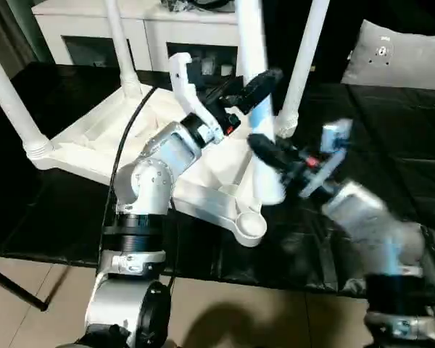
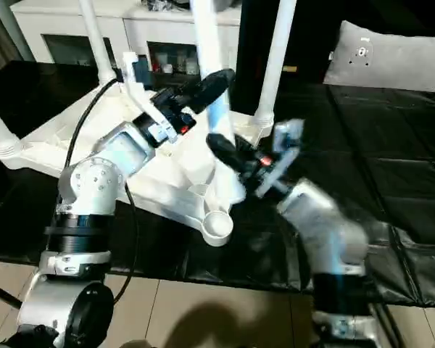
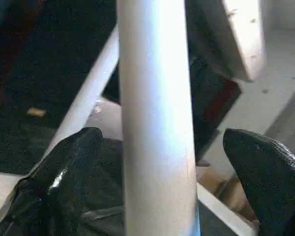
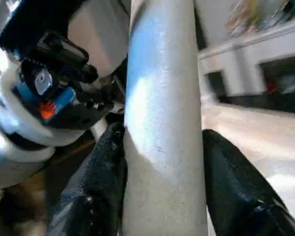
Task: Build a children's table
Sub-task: Pick table leg
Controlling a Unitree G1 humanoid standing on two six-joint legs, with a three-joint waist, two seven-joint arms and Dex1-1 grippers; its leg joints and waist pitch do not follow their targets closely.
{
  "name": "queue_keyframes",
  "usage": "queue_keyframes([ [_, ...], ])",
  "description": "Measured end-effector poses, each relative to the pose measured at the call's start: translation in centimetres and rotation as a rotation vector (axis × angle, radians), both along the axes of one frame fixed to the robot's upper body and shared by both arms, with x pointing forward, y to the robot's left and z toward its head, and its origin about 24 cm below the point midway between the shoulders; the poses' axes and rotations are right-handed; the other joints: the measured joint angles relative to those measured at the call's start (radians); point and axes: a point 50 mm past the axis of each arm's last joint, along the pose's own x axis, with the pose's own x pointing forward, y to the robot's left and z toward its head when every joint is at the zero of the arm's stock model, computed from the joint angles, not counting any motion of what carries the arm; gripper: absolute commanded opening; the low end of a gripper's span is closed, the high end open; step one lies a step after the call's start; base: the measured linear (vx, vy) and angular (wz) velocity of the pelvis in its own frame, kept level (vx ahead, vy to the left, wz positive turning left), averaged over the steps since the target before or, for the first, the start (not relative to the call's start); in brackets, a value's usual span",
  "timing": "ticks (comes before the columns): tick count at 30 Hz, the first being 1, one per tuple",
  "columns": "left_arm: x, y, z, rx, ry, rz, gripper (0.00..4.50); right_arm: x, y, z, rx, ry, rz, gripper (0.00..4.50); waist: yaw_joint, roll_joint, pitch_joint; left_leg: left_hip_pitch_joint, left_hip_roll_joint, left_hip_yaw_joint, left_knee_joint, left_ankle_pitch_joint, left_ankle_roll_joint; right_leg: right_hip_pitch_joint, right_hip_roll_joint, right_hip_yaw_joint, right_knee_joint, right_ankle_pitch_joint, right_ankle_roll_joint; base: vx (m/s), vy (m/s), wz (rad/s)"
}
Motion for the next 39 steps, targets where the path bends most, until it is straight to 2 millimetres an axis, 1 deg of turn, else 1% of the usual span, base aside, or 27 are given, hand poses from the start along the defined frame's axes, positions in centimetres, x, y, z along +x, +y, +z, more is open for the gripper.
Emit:
queue_keyframes([
  [4,0.2,-0.3,-0.3,0.04,0.028,0.079,4.5,0.3,1.4,-0.8,-0.149,-0.098,-0.059,1.85,-0.003,0.0,0.0,0.0,0.0,0.0,0.0,0.0,0.0,0.0,0.0,0.0,0.0,0.001,0.001,0.0,0.0,0.0],
  [5,0.4,-0.2,-0.4,0.048,0.034,0.103,4.22,0.4,1.5,-1.0,-0.181,-0.115,-0.075,1.85,-0.003,0.0,0.0,0.0,0.0,0.0,0.0,0.0,0.0,0.0,0.0,0.0,0.0,0.001,0.001,0.0,0.0,0.0],
  [7,0.6,0.0,-0.6,0.055,0.057,0.139,4.16,0.5,1.8,-1.2,-0.247,-0.16,-0.102,1.85,-0.003,0.0,0.0,-0.001,0.0,0.0,0.0,0.0,0.0,0.0,0.0,0.0,-0.001,0.001,0.002,0.0,0.0,0.0],
  [8,0.7,0.1,-0.7,0.052,0.068,0.154,4.03,0.5,1.9,-1.3,-0.286,-0.191,-0.114,1.85,-0.003,0.0,0.0,0.0,0.0,0.0,0.0,0.0,0.0,0.0,0.0,0.0,-0.001,0.001,0.002,0.0,0.0,0.0],
  [9,0.8,0.3,-0.8,0.049,0.075,0.169,4.03,0.5,2.0,-1.5,-0.316,-0.213,-0.124,1.85,-0.003,0.0,0.0,-0.001,0.0,0.0,0.0,0.0,0.0,0.0,0.0,0.0,-0.001,0.001,0.002,0.0,0.0,0.0],
  [10,0.9,0.5,-0.8,0.043,0.08,0.187,3.88,0.5,2.2,-1.7,-0.337,-0.228,-0.135,1.85,-0.003,0.0,0.0,-0.001,0.0,0.0,0.0,0.0,0.0,0.0,0.0,0.0,-0.001,0.001,0.002,0.0,0.0,0.0],
  [11,0.9,0.6,-0.9,0.043,0.083,0.199,3.72,0.6,2.4,-1.8,-0.341,-0.238,-0.147,1.85,-0.003,0.0,0.0,0.0,0.0,0.0,0.0,0.0,0.0,0.0,0.0,0.0,-0.001,0.001,0.002,0.0,0.0,0.0],
  [13,1.0,0.6,-1.0,0.049,0.091,0.209,3.7,0.6,2.7,-2.1,-0.337,-0.241,-0.17,1.85,-0.003,0.0,0.0,-0.001,0.0,0.0,0.0,0.0,0.0,0.0,0.0,0.0,-0.001,0.001,0.002,0.0,0.0,0.0],
  [16,1.2,0.6,-1.3,0.053,0.111,0.237,3.33,0.7,2.8,-2.1,-0.338,-0.277,-0.204,1.85,-0.004,0.0,0.0,-0.001,0.0,-0.001,0.0,0.0,0.001,0.0,0.0,0.0,-0.001,0.002,0.002,0.0,0.0,0.0],
  [18,1.3,0.6,-1.6,0.056,0.127,0.246,3.26,0.8,2.8,-2.0,-0.345,-0.308,-0.223,1.85,-0.004,0.0,0.0,0.0,0.0,-0.001,0.0,0.0,0.001,0.0,0.0,0.0,-0.001,0.002,0.002,0.0,0.0,0.0],
  [19,1.3,0.6,-1.6,0.057,0.129,0.248,3.04,0.9,2.7,-2.0,-0.356,-0.315,-0.232,1.85,-0.003,0.0,0.0,0.0,0.0,-0.001,0.0,0.0,0.001,0.0,0.0,0.0,-0.001,0.002,0.002,0.0,0.0,0.0],
  [20,1.3,0.6,-1.6,0.058,0.132,0.25,3.04,0.9,2.7,-2.1,-0.361,-0.321,-0.239,1.85,-0.004,0.0,0.0,0.0,0.0,-0.001,0.001,0.0,0.001,0.0,0.0,0.0,-0.001,0.002,0.002,0.0,0.0,0.0],
  [21,1.3,0.6,-1.6,0.059,0.137,0.256,2.82,0.9,2.6,-2.2,-0.366,-0.328,-0.245,1.85,-0.004,0.0,0.0,0.0,0.0,-0.001,0.001,0.0,0.001,0.0,0.0,0.0,-0.001,0.002,0.001,0.0,0.0,0.0],
  [24,1.3,0.5,-1.6,0.062,0.139,0.253,2.71,0.9,2.6,-2.3,-0.381,-0.332,-0.252,1.85,-0.005,0.0,0.0,0.0,0.0,-0.001,0.001,0.0,0.001,0.0,0.0,0.0,0.0,0.002,0.001,0.0,0.0,0.0],
  [25,1.3,0.5,-1.7,0.064,0.141,0.253,2.46,0.9,2.6,-2.4,-0.393,-0.338,-0.254,1.85,-0.005,0.0,0.0,0.0,0.0,-0.001,0.001,0.0,0.001,0.0,0.0,0.0,0.0,0.003,0.001,0.0,0.0,0.0],
  [26,1.3,0.5,-1.7,0.064,0.142,0.253,2.38,1.0,2.5,-2.4,-0.403,-0.345,-0.255,1.85,-0.005,0.0,0.0,0.0,0.0,-0.001,0.001,0.0,0.001,0.0,0.0,0.001,0.0,0.003,0.0,0.0,0.0,0.0],
  [29,1.3,0.5,-1.7,0.06,0.148,0.254,2.3,1.1,2.5,-2.6,-0.43,-0.365,-0.255,1.85,-0.007,0.0,0.0,0.001,0.0,-0.001,0.001,0.0,0.001,0.0,0.0,0.001,0.0,0.003,0.0,0.0,0.0,0.0],
  [30,1.3,0.5,-1.7,0.059,0.149,0.254,2.18,1.1,2.5,-2.6,-0.431,-0.369,-0.258,1.85,-0.007,0.0,0.0,0.001,0.0,0.0,0.001,0.0,0.001,0.0,0.0,0.001,0.0,0.004,0.0,0.0,0.0,0.0],
  [31,1.3,0.5,-1.7,0.058,0.149,0.255,2.18,1.1,2.6,-2.6,-0.434,-0.374,-0.256,1.85,-0.007,0.0,0.0,0.001,0.0,0.0,0.001,0.0,0.001,0.001,0.0,0.001,0.0,0.004,0.0,0.0,0.0,0.0],
  [33,1.3,0.5,-1.7,0.052,0.152,0.254,1.95,1.1,2.6,-2.7,-0.435,-0.379,-0.259,1.85,-0.007,0.0,0.0,0.001,0.0,0.0,0.001,0.0,0.001,0.001,0.0,0.001,0.0,0.004,0.0,0.0,0.0,0.0],
  [39,1.4,0.6,-1.7,0.049,0.162,0.267,1.84,1.3,2.7,-2.7,-0.448,-0.393,-0.257,1.85,-0.008,0.0,0.0,0.001,0.0,0.0,0.001,0.0,0.001,0.001,0.0,0.001,0.0,0.004,0.0,0.0,0.0,0.0],
])
